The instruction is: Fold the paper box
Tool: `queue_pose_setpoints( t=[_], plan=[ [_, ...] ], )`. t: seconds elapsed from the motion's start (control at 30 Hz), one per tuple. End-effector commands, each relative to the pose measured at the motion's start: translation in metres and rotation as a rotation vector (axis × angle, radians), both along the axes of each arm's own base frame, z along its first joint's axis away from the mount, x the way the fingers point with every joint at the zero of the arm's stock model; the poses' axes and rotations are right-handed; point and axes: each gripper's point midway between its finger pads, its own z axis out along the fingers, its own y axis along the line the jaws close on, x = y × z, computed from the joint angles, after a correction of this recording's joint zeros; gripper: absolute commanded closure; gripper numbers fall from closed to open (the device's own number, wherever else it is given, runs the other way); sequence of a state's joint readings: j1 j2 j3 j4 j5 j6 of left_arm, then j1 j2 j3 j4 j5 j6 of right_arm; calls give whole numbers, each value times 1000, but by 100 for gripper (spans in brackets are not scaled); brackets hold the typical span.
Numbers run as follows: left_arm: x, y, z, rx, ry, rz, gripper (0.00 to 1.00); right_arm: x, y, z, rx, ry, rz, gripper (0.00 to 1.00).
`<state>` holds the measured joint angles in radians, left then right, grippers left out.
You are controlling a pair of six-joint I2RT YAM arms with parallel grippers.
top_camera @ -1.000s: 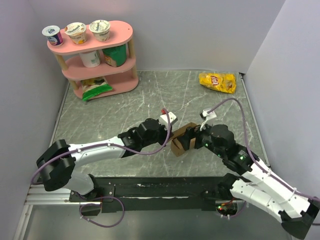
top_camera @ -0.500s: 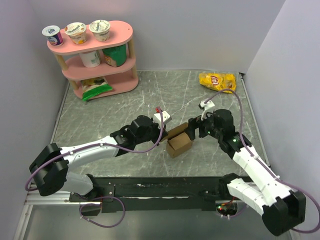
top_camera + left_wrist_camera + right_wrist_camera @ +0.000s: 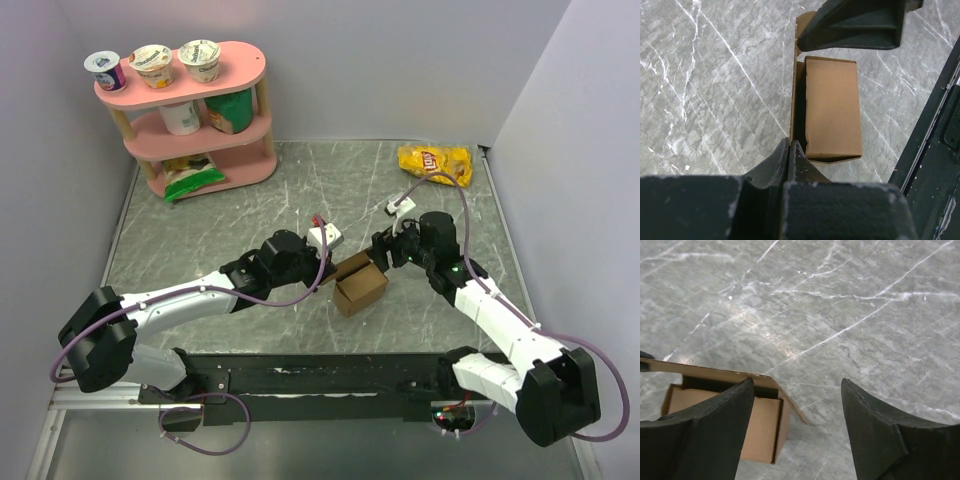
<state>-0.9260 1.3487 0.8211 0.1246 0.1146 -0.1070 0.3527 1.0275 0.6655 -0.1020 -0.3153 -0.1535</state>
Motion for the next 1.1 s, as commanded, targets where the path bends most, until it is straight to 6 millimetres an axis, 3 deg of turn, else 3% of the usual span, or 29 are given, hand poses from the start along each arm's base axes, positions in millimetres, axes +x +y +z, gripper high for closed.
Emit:
queue_pose_setpoints(
  t=[0.0, 0.17, 0.33, 0.47, 0.77, 1.07],
  plan=[
    [-2, 0, 3, 3, -12, -21, 99, 9, 3, 1, -1, -43, 40, 29],
    [1, 0, 2, 10, -15, -9, 99, 1, 14, -1, 34, -12, 103, 49],
    [7, 1, 4, 12, -14, 23, 99, -8, 17, -11, 51, 52, 121, 61],
    [11, 2, 5, 11, -4, 58, 99, -12, 16, -10, 65, 82, 102, 79],
    [19, -1, 6, -13, 37, 127, 99, -25, 21, -15, 72, 138, 29, 89],
    [26, -4, 5, -32, 65, 199, 99, -33, 18, -25, 85, 145, -101, 90]
  ],
)
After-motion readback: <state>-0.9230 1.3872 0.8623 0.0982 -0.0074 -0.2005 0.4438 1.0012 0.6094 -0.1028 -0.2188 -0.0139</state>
